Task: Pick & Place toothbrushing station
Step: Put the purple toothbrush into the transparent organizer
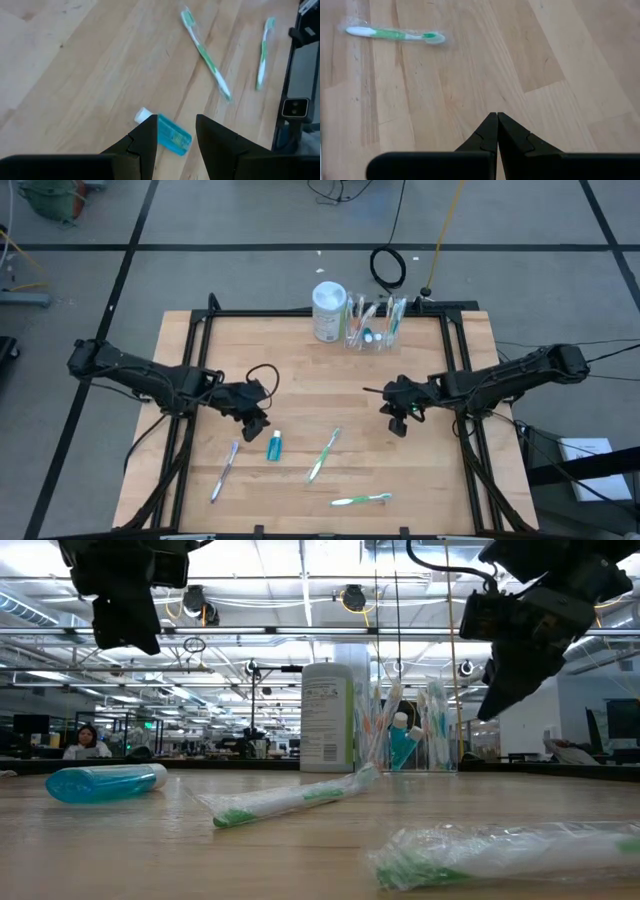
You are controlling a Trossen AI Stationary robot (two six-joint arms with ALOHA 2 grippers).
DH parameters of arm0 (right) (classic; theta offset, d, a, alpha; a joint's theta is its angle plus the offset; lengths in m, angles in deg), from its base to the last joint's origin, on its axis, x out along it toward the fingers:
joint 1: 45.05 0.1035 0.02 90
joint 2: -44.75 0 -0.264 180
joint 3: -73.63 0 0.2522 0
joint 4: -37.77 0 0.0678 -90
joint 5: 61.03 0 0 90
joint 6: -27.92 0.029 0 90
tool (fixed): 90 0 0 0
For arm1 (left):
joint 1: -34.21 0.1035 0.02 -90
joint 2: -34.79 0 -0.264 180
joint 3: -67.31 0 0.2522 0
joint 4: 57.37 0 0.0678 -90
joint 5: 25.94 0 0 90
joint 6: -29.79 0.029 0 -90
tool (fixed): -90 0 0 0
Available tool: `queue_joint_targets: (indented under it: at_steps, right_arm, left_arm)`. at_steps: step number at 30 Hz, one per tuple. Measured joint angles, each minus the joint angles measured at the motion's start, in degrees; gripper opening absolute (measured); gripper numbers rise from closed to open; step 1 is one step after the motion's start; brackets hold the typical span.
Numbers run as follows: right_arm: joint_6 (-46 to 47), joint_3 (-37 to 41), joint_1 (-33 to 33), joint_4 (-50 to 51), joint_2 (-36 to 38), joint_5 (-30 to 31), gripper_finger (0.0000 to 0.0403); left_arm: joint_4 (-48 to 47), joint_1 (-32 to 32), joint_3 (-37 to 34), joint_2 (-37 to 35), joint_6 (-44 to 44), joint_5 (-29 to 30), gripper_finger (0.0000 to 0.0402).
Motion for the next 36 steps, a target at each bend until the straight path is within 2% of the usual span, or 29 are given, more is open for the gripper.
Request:
queue_joint_targets:
  at_steps: [9, 17, 26, 32, 36]
  right_arm:
    - [-0.3, 0.0, -0.1, 0.6, 0.0, 0.0, 0.0]
    - [-1.5, 0.0, -0.3, 2.2, 0.0, 0.0, 0.0]
    - [-5.0, 0.0, -0.3, 2.4, 0.0, 0.0, 0.0]
    - [-5.0, 0.0, -0.3, 3.7, 0.3, 0.0, 0.0]
    - [-5.0, 0.0, -0.3, 4.3, 0.6, 0.0, 0.0]
  left_arm:
    - [-0.6, -1.4, 0.0, 2.0, -4.9, -1.3, 0.014]
    - [-5.1, -3.5, -0.1, 6.5, -10.5, -12.8, 0.0174]
    - [-20.2, -8.3, -0.4, 10.1, -23.9, -13.8, 0.0208]
    - [-19.0, -11.8, -4.2, 11.6, -31.2, -16.1, 0.0209]
    - [-13.7, -12.6, -7.5, 12.2, -36.3, -17.9, 0.0209]
